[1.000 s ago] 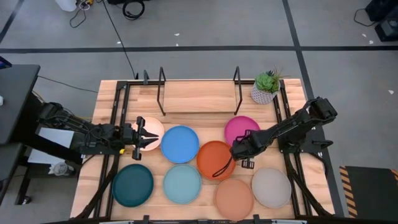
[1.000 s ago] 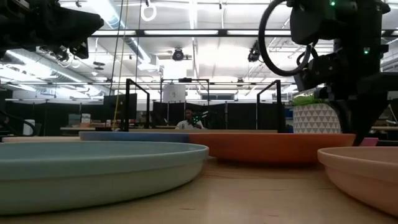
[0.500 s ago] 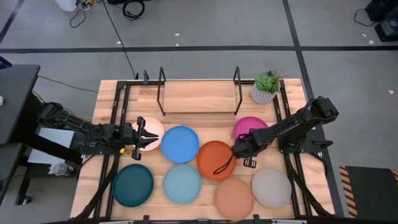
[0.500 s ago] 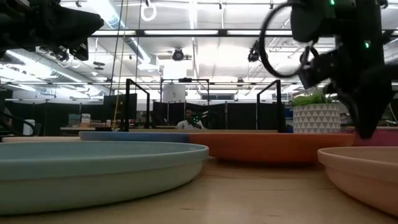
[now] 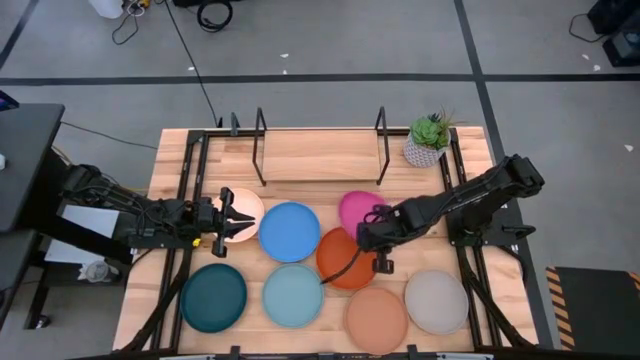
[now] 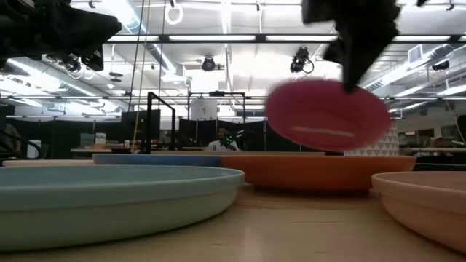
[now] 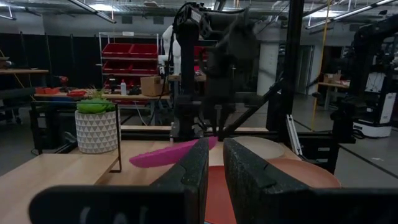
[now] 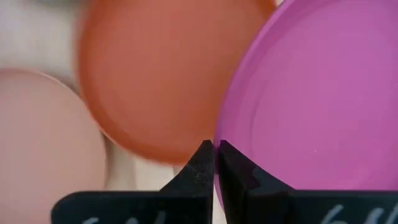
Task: Place and stack plates onto a shelf
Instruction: Put the pink plate on the shelf
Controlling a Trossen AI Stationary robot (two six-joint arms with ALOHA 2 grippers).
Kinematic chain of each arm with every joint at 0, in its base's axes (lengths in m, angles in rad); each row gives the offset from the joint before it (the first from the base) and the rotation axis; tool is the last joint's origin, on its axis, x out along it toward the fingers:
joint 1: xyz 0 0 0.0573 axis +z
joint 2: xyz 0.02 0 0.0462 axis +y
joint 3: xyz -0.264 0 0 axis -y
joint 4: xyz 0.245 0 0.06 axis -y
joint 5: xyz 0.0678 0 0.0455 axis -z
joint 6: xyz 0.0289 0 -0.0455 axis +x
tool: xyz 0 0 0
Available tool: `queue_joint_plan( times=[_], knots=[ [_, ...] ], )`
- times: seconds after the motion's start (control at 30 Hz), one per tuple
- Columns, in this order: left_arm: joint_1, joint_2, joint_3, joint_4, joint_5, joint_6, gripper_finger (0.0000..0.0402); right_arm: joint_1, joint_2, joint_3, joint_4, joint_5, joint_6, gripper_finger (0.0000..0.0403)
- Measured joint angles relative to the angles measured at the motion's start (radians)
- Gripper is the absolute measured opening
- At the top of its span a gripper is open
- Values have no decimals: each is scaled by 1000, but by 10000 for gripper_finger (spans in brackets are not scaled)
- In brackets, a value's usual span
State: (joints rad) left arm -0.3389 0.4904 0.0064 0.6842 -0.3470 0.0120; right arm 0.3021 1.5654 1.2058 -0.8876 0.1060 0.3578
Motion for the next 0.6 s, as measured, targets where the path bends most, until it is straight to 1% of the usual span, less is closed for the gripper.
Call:
queue_joint_plan(
  times=[0.1, 0.2, 0.27, 0.33, 0.5, 0.6],
  knots=[
    [0, 0, 0, 0, 0, -1, 55, -26, 0, 2, 77, 34, -127, 13],
    [0, 0, 0, 0, 0, -27, 55, -72, 0, 2, 87, 109, -233, 13],
    [0, 0, 0, 0, 0, -42, 55, -112, 0, 2, 93, 129, -292, 13],
    [0, 0, 0, 0, 0, -53, 55, -159, 1, 1, 108, 125, -348, 13],
    [0, 0, 0, 0, 0, -53, 55, -281, 13, 1, 144, 60, -492, 13],
    [0, 0, 0, 0, 0, -54, 55, -355, 40, 17, 124, 38, -545, 14]
  ],
)
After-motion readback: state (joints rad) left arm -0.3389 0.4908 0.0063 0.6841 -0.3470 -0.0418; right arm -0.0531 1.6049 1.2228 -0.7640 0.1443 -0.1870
